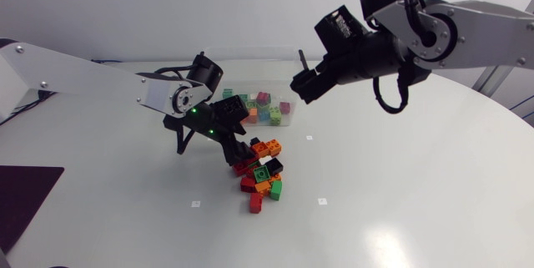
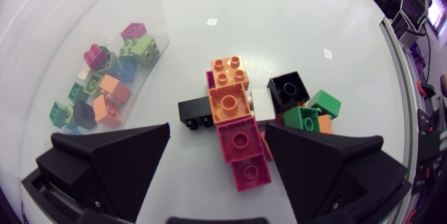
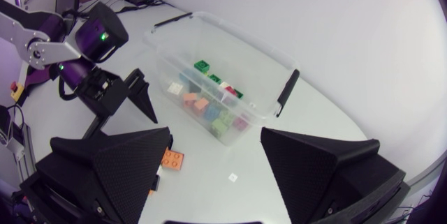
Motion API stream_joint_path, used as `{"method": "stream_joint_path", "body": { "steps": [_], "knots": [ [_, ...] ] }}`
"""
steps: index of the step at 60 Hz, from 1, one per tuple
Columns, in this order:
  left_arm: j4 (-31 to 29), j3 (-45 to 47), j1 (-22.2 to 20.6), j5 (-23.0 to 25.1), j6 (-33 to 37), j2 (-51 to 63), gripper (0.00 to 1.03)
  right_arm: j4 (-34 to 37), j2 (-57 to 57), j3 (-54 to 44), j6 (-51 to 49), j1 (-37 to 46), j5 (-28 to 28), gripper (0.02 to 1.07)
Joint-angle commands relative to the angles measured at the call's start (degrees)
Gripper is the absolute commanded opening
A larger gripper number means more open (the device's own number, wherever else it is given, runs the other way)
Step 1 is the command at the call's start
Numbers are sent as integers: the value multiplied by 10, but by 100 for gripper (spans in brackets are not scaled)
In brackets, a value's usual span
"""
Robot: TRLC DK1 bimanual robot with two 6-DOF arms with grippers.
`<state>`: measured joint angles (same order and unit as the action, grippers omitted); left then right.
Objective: Place the duplo bricks in the container
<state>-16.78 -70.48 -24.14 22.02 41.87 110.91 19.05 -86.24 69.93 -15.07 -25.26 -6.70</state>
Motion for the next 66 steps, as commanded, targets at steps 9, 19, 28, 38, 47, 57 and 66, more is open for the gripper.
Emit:
{"method": "stream_joint_path", "body": {
  "steps": [9, 19, 28, 38, 47, 57, 66],
  "knots": [
    [-13, -21, -6, 4, 4, 27, 87, -9, 33, -78, -7, -7, -8, 97],
    [-29, -26, -14, 4, 4, 39, 82, -9, 45, -108, -10, -10, -8, 97],
    [-41, -35, -21, 4, 2, 49, 71, -9, 47, -124, -13, -16, -9, 97],
    [-53, -46, -21, 5, -2, 59, 38, -5, 33, -137, -9, -33, -9, 96],
    [-60, -48, -19, 5, -7, 56, 29, 6, 5, -137, -2, -43, -7, 96],
    [-75, -42, -15, 6, -5, 44, 28, 8, -43, -133, 14, -66, 9, 96],
    [-77, -30, -3, 21, -4, 22, 28, 12, -79, -121, 26, -82, 22, 96]
  ]
}}
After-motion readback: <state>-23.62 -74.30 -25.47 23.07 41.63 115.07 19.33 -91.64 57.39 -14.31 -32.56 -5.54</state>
